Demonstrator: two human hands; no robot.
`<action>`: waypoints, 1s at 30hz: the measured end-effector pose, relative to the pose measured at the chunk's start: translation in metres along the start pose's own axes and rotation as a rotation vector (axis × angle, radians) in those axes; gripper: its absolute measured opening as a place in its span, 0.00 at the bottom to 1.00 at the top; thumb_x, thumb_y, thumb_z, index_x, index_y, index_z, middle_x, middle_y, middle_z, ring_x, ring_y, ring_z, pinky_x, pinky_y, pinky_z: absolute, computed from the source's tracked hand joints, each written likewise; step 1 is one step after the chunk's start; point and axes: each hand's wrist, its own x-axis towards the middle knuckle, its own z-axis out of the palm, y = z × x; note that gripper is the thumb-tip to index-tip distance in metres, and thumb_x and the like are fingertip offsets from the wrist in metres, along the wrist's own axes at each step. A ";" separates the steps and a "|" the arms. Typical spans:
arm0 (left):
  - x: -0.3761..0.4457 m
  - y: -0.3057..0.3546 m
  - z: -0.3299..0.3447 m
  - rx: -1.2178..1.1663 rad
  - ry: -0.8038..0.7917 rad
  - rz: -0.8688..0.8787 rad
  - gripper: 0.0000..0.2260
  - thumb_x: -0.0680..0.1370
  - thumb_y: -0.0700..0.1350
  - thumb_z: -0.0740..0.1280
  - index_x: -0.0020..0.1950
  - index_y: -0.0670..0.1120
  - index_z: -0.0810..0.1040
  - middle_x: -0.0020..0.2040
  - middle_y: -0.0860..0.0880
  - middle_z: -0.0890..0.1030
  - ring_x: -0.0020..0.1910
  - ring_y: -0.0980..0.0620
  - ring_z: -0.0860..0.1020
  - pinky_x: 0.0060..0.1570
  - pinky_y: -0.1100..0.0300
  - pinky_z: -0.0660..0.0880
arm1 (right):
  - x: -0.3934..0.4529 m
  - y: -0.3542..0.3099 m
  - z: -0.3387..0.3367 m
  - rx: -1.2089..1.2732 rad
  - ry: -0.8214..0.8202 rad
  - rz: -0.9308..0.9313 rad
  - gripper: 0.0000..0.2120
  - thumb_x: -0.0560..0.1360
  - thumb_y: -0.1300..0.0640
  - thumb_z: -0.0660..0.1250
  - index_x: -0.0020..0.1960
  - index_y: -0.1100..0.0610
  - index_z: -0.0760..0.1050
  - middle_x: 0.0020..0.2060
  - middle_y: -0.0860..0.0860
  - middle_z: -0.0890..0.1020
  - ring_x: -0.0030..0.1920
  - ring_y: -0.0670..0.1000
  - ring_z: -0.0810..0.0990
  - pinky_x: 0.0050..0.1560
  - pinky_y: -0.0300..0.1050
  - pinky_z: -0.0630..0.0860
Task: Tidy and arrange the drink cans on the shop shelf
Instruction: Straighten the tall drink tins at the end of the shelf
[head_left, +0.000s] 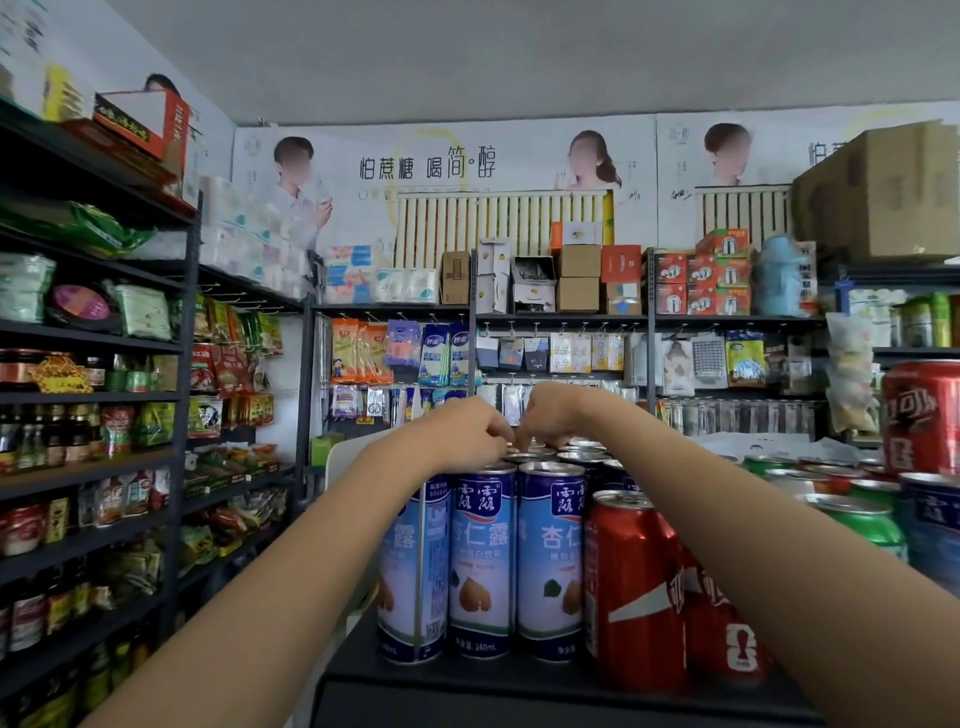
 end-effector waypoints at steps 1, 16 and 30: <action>-0.004 0.001 -0.002 -0.023 0.038 0.016 0.14 0.78 0.41 0.58 0.62 0.46 0.77 0.60 0.48 0.78 0.51 0.53 0.75 0.52 0.63 0.71 | -0.003 0.000 -0.003 0.005 0.056 -0.026 0.10 0.73 0.59 0.67 0.37 0.64 0.72 0.30 0.54 0.72 0.29 0.49 0.67 0.29 0.38 0.67; -0.054 0.020 0.015 -0.040 0.238 0.096 0.10 0.76 0.43 0.64 0.55 0.50 0.80 0.52 0.51 0.81 0.51 0.53 0.77 0.53 0.53 0.75 | -0.103 0.017 0.005 0.169 0.151 -0.207 0.13 0.68 0.49 0.74 0.46 0.57 0.80 0.38 0.45 0.76 0.43 0.46 0.75 0.47 0.42 0.72; -0.073 0.070 0.058 -0.160 0.469 0.196 0.13 0.77 0.44 0.64 0.61 0.50 0.75 0.61 0.53 0.75 0.61 0.54 0.70 0.64 0.57 0.63 | -0.170 0.081 -0.008 -0.054 0.498 -0.130 0.12 0.72 0.52 0.70 0.53 0.56 0.77 0.51 0.49 0.78 0.47 0.45 0.72 0.44 0.37 0.67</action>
